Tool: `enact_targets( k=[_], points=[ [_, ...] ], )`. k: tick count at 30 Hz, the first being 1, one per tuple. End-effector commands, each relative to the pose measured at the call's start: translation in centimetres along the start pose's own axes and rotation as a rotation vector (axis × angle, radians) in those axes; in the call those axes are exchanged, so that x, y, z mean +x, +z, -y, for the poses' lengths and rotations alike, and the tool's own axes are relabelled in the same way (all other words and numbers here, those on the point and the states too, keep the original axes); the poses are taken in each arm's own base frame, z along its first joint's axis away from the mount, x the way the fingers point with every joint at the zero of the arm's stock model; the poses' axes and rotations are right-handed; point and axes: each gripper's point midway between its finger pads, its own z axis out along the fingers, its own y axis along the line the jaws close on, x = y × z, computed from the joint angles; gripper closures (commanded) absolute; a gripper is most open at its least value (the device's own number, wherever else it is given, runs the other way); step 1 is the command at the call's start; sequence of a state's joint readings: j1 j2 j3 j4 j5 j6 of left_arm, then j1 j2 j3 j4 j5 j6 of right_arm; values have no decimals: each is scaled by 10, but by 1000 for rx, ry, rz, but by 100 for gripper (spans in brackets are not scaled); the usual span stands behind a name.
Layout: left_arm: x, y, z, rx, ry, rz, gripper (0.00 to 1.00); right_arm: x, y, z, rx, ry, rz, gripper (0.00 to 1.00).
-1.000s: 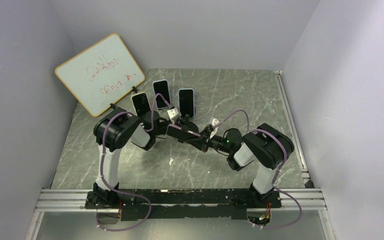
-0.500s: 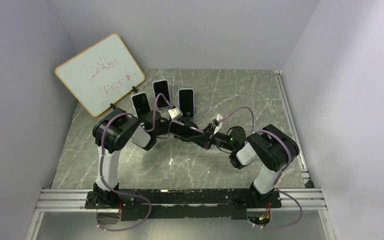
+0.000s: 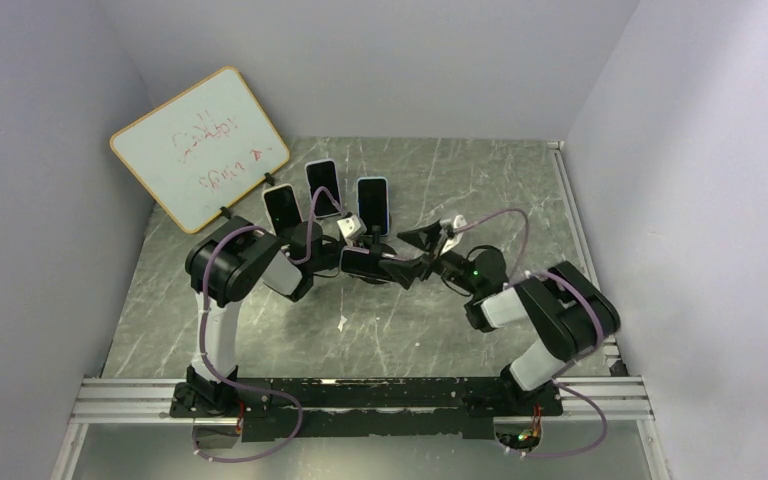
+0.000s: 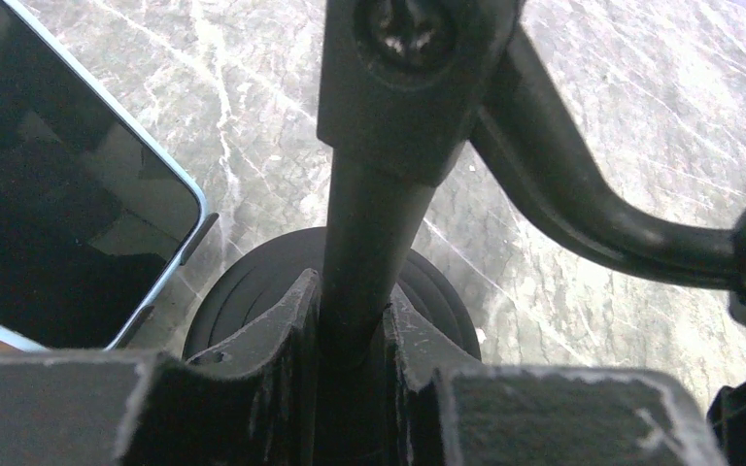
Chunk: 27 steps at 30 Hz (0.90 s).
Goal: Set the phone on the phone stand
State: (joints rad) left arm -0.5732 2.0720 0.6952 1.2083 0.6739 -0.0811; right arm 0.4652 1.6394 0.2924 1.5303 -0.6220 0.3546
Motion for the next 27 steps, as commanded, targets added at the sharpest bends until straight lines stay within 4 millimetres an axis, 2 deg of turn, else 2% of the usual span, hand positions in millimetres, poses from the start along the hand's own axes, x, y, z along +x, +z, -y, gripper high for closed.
enact_targets(
  k=[1, 6, 8, 9, 10, 14, 17, 19, 22, 25, 27],
  points=[
    [42, -12, 15, -7, -172, -137, 95, -72, -1, 9, 85, -167, 159, 0],
    [44, -14, 2, -86, -176, -161, 95, -103, -21, 37, 397, -238, 18, 0],
    [46, -14, 0, -97, -192, -178, 95, -107, -32, 38, 497, -250, -34, 0],
    [46, -14, -1, -98, -201, -179, 95, -109, -33, 32, 513, -273, -47, 0],
    [46, -14, -1, -102, -208, -179, 95, -103, -33, 26, 532, -288, -77, 0],
    [49, -22, -10, -169, -217, -204, 95, -60, -44, 9, 619, -442, -298, 0],
    [49, -30, -17, -209, -216, -218, 95, -46, -56, 1, 662, -598, -445, 0],
    [49, -34, -19, -207, -224, -231, 95, -45, -66, 3, 673, -712, -533, 0],
    [50, -41, -21, -199, -250, -243, 95, -64, -80, 7, 694, -846, -559, 0],
    [46, -42, -18, -172, -254, -225, 95, -80, -78, -9, 554, -946, -502, 0],
    [47, -40, -16, -150, -257, -233, 95, -79, -73, -26, 399, -1018, -493, 0]
  ],
)
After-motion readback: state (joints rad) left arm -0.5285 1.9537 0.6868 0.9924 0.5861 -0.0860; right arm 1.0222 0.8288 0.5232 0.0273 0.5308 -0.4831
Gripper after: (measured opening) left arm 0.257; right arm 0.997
